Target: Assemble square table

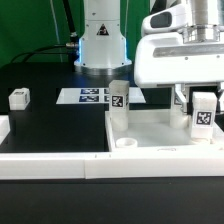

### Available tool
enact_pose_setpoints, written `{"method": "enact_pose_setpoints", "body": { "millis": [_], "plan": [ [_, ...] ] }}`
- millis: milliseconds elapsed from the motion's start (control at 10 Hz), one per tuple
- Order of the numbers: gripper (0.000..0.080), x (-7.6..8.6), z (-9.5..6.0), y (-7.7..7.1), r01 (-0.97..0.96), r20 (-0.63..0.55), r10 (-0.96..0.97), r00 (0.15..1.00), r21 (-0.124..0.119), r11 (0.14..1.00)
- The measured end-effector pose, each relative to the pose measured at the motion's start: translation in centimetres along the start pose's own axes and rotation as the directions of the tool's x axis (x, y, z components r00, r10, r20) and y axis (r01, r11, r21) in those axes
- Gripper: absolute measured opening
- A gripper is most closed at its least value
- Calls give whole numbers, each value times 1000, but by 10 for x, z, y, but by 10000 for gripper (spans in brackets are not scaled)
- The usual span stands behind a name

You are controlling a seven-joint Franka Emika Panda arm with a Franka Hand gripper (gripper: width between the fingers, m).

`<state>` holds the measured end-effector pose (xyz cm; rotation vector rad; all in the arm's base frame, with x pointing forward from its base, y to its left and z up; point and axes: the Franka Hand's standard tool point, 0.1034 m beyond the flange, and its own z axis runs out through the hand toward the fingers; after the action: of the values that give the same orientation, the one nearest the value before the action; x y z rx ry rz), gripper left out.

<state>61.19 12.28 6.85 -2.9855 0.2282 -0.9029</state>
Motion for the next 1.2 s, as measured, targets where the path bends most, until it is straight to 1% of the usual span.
{"method": "enact_pose_setpoints", "body": {
  "millis": [200,300,400,500,600,900,1000,1100,1200],
  "plan": [
    [291,1,0,1,8,-7,-8,1000,-1,1000],
    [466,1,0,1,10,-7,-10,1000,-1,1000],
    [619,1,0,1,12,-7,-12,1000,-1,1000],
    [619,1,0,1,14,-7,-14,1000,-1,1000],
    [643,1,0,1,17,-7,-17,1000,-1,1000],
    [648,2,0,1,28,-7,-28,1000,-2,1000],
    [648,3,-1,3,38,-5,-38,999,-4,999],
    [648,10,-7,12,67,46,-67,997,-11,998],
    [648,21,-16,21,75,61,-74,995,-12,997]
  ]
}}
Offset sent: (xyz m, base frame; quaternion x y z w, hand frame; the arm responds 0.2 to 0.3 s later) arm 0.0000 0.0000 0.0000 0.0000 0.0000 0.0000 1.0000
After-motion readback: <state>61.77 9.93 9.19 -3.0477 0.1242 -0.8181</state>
